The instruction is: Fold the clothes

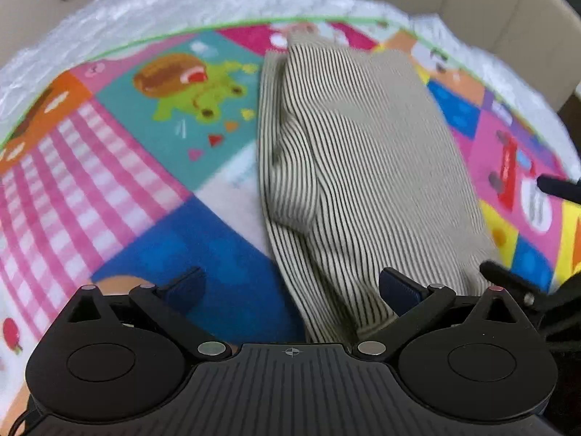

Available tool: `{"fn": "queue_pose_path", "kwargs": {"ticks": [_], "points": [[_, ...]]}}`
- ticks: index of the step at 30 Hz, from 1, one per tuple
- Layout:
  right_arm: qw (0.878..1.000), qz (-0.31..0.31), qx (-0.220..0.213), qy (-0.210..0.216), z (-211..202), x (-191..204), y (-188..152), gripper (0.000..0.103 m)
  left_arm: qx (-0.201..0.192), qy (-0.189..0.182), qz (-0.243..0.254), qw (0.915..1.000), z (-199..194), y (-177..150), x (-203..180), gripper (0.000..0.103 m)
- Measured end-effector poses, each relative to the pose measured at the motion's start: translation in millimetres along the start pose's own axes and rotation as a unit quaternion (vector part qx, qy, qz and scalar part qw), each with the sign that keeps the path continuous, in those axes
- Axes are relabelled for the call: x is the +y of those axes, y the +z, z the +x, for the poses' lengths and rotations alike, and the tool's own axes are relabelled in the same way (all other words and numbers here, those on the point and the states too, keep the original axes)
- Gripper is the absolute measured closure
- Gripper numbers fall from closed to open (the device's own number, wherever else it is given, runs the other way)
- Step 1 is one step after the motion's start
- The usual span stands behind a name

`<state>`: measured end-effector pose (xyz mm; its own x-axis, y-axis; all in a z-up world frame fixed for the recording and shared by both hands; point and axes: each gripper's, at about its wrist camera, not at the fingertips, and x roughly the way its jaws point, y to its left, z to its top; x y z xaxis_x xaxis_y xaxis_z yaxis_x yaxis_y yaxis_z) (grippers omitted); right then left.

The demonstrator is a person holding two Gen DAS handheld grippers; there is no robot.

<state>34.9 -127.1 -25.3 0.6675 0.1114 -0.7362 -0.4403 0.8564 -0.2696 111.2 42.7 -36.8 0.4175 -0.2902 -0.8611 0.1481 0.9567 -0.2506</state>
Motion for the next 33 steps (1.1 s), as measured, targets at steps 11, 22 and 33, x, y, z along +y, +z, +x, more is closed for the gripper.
{"fn": "queue_pose_path", "kwargs": {"ticks": [11,22,33], "points": [[0.999,-0.036,0.003,0.030,4,15,1,0.010,-0.037,-0.017,-0.015,0.9991,-11,4,17,0.000],[0.984,-0.163,0.001,0.068,16,74,-20,0.019,-0.036,-0.019,-0.029,0.9987,-10,2,21,0.000],[0.983,0.112,0.009,0.148,19,0,-23,0.040,-0.027,-0.032,0.034,0.9985,-30,4,5,0.000]]}}
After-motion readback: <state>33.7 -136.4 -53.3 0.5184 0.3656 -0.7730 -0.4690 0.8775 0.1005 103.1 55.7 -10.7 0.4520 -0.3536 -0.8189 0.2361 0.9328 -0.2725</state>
